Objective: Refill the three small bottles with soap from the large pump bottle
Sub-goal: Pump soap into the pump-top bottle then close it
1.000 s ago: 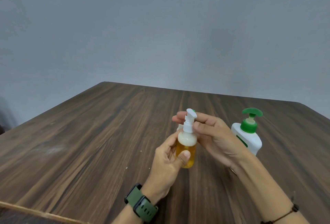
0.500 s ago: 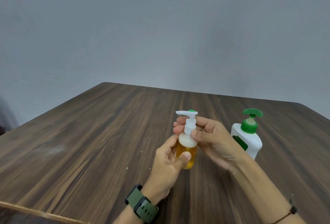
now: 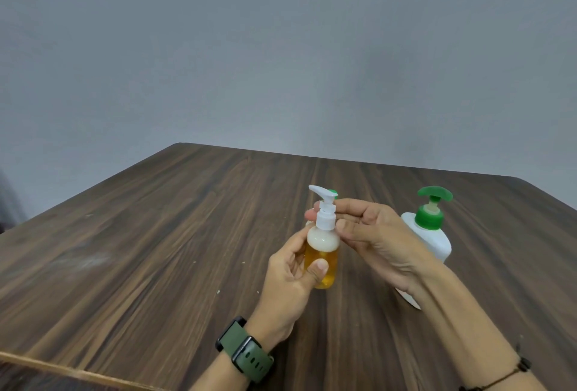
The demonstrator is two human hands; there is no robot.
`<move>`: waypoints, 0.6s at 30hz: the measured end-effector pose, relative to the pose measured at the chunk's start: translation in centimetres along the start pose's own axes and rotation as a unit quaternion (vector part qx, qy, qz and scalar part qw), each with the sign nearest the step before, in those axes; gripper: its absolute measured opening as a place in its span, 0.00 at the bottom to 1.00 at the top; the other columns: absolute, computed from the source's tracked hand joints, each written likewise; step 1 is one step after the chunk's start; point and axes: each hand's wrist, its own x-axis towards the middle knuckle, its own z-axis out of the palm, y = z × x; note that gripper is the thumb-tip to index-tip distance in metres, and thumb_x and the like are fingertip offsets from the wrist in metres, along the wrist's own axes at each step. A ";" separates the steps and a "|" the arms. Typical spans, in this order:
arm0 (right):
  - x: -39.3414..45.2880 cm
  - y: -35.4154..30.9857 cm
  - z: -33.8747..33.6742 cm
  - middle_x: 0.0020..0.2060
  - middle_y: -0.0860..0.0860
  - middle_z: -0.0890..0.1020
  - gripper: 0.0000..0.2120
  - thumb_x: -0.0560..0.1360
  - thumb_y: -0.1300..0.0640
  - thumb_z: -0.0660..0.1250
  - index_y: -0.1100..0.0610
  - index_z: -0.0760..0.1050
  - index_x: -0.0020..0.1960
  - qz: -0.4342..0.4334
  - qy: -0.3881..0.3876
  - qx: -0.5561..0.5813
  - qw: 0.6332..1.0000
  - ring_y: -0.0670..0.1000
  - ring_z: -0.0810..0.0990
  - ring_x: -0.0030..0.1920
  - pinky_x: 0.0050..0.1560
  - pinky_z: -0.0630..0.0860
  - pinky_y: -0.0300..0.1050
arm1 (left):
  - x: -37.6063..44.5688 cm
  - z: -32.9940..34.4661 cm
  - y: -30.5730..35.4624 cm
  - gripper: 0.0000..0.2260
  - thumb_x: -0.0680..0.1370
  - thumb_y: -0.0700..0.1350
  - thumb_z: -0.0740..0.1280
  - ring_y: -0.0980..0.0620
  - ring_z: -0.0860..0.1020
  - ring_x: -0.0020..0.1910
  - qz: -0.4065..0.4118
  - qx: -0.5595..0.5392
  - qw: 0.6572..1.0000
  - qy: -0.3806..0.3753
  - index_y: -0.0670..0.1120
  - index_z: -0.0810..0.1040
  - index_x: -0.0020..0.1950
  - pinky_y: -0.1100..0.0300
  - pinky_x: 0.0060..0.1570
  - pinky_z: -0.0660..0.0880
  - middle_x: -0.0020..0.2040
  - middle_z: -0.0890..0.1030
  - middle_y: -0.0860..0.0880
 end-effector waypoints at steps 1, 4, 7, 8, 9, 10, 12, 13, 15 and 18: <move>0.0 -0.1 -0.1 0.53 0.58 0.84 0.14 0.71 0.68 0.67 0.63 0.78 0.56 0.003 -0.002 -0.009 1.000 0.53 0.81 0.57 0.54 0.78 0.39 | 0.0 0.0 0.0 0.33 0.63 0.61 0.74 0.53 0.77 0.60 -0.001 0.000 1.000 -0.001 0.49 0.73 0.62 0.63 0.54 0.75 0.59 0.80 0.53; 0.0 -0.1 0.1 0.53 0.56 0.84 0.13 0.75 0.68 0.61 0.62 0.78 0.57 0.012 0.001 -0.046 0.999 0.52 0.81 0.58 0.57 0.77 0.40 | 0.1 0.1 0.0 0.32 0.63 0.61 0.74 0.52 0.78 0.58 -0.003 0.005 1.000 -0.002 0.48 0.74 0.61 0.63 0.53 0.75 0.57 0.81 0.52; 0.2 -0.1 0.4 0.53 0.55 0.84 0.11 0.75 0.68 0.62 0.60 0.81 0.52 0.012 0.021 -0.077 0.997 0.55 0.79 0.59 0.61 0.75 0.47 | 0.1 0.1 0.0 0.31 0.62 0.62 0.74 0.51 0.78 0.58 -0.004 0.010 1.000 -0.003 0.49 0.74 0.61 0.62 0.53 0.75 0.57 0.81 0.51; 0.1 -0.1 0.5 0.53 0.54 0.84 0.11 0.75 0.69 0.63 0.58 0.82 0.49 0.011 0.030 -0.082 0.996 0.56 0.79 0.59 0.62 0.75 0.50 | 0.1 0.1 0.0 0.31 0.63 0.62 0.74 0.51 0.78 0.59 -0.003 0.013 1.000 -0.004 0.49 0.74 0.61 0.61 0.54 0.75 0.58 0.81 0.52; 0.1 0.0 0.6 0.52 0.54 0.84 0.11 0.74 0.69 0.64 0.57 0.82 0.48 0.010 0.041 -0.088 0.995 0.56 0.79 0.59 0.63 0.74 0.52 | 0.1 0.1 0.0 0.31 0.63 0.62 0.74 0.52 0.78 0.59 -0.001 0.017 1.000 -0.006 0.49 0.74 0.61 0.61 0.54 0.75 0.58 0.81 0.52; 0.1 0.0 0.7 0.52 0.55 0.84 0.11 0.74 0.69 0.65 0.57 0.82 0.47 0.009 0.051 -0.095 0.994 0.56 0.79 0.58 0.63 0.74 0.54 | 0.0 0.1 0.0 0.31 0.63 0.62 0.73 0.52 0.78 0.59 0.001 0.021 1.000 -0.007 0.49 0.74 0.61 0.62 0.54 0.75 0.58 0.81 0.52; 0.1 0.2 0.9 0.51 0.55 0.84 0.09 0.73 0.68 0.66 0.57 0.82 0.46 0.009 0.069 -0.103 0.992 0.56 0.80 0.57 0.63 0.74 0.56 | 0.0 0.1 0.0 0.31 0.64 0.62 0.73 0.52 0.78 0.59 0.005 0.026 1.000 -0.013 0.49 0.73 0.62 0.62 0.54 0.75 0.58 0.81 0.53; 0.1 0.3 0.9 0.50 0.55 0.84 0.09 0.72 0.68 0.66 0.58 0.82 0.45 0.008 0.076 -0.104 0.992 0.56 0.80 0.57 0.63 0.74 0.56 | -0.1 0.1 0.0 0.31 0.64 0.62 0.72 0.52 0.78 0.58 0.008 0.029 0.999 -0.016 0.49 0.73 0.62 0.62 0.54 0.75 0.57 0.81 0.52; 0.1 0.4 1.1 0.49 0.55 0.85 0.08 0.72 0.68 0.67 0.58 0.82 0.45 0.005 0.088 -0.103 0.991 0.57 0.80 0.56 0.62 0.75 0.55 | -0.1 0.1 0.0 0.30 0.65 0.62 0.72 0.52 0.78 0.58 0.012 0.033 0.999 -0.021 0.48 0.74 0.62 0.62 0.54 0.75 0.57 0.81 0.52; 0.1 0.6 1.3 0.48 0.55 0.85 0.07 0.72 0.68 0.67 0.58 0.81 0.45 -0.001 0.106 -0.101 0.989 0.56 0.81 0.56 0.60 0.76 0.52 | -0.1 0.0 0.0 0.29 0.65 0.62 0.72 0.52 0.78 0.58 0.009 0.037 0.999 -0.023 0.49 0.74 0.61 0.63 0.53 0.75 0.57 0.81 0.53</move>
